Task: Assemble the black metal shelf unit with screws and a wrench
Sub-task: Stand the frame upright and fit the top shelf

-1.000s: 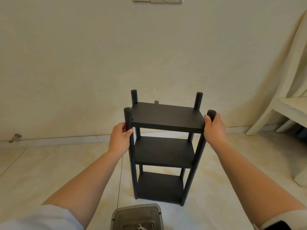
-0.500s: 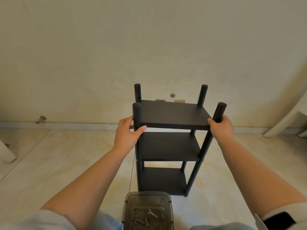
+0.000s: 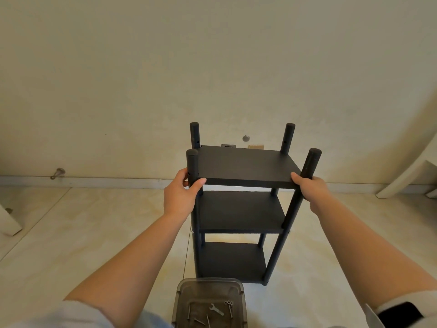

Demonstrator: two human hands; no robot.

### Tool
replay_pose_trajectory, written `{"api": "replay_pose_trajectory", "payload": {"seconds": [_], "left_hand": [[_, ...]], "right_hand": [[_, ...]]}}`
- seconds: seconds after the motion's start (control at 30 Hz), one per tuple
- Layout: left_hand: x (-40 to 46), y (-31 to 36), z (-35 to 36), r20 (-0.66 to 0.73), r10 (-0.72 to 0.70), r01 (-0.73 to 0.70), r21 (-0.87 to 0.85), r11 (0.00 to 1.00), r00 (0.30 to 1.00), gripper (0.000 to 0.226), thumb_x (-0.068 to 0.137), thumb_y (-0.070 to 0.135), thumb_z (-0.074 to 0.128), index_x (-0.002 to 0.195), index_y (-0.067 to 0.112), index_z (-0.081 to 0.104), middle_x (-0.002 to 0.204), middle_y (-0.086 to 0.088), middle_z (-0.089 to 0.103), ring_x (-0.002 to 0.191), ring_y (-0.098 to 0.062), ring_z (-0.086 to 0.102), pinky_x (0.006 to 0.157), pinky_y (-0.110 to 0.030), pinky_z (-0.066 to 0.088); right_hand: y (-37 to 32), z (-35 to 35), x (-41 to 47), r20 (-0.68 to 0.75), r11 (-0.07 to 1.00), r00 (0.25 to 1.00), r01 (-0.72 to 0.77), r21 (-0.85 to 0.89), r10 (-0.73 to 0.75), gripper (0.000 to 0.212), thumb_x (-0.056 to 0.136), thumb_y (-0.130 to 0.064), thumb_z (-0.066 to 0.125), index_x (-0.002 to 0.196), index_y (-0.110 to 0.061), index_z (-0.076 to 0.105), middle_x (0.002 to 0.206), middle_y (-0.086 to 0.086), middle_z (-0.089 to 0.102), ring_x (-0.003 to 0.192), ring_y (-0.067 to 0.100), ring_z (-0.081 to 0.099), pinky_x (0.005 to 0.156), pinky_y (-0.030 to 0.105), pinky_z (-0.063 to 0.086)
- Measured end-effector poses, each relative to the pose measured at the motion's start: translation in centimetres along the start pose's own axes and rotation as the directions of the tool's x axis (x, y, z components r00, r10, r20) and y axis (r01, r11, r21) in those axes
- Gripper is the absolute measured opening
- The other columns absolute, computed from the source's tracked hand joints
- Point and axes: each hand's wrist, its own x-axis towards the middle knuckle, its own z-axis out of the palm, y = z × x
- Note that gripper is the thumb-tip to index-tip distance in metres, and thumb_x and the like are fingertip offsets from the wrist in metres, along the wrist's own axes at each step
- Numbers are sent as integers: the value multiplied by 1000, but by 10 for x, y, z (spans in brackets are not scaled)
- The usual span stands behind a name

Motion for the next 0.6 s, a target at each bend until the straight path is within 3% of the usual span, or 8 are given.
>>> {"api": "replay_pose_trajectory", "payload": {"seconds": [0.27,0.4,0.5,0.6], "left_hand": [[-1,-2,5,13,-58,59,-81,995,998,46,89,38,61,130,21,52,126,2,59,121,-20,51,96,-33,44],[-2,10,6,94,-129,148,-234,961,987,39,94,49,46,124,25,52,113,10,57,123,-21,48,94,-32,38],[5,28,6,172,-305,350,-401,847,937,65,90,65,35,137,22,45,136,0,49,132,-24,39,111,-39,30],[12,38,0,247,-423,489,-492,721,872,79,79,78,38,136,24,45,140,0,47,130,-23,40,107,-43,33]], "right_hand": [[11,-3,1,33,995,996,78,67,-80,49,95,-38,52,134,-8,47,135,10,50,129,33,41,108,46,30],[16,-5,1,44,987,993,99,123,-105,50,93,-41,54,133,-10,49,134,9,52,129,32,43,110,47,29],[10,-10,3,93,985,993,62,164,-78,59,88,-57,50,126,-11,52,128,6,55,124,28,47,110,46,33],[2,-19,10,154,970,987,-3,243,-36,84,81,-76,33,132,-11,49,127,6,56,121,28,50,107,48,36]]}}
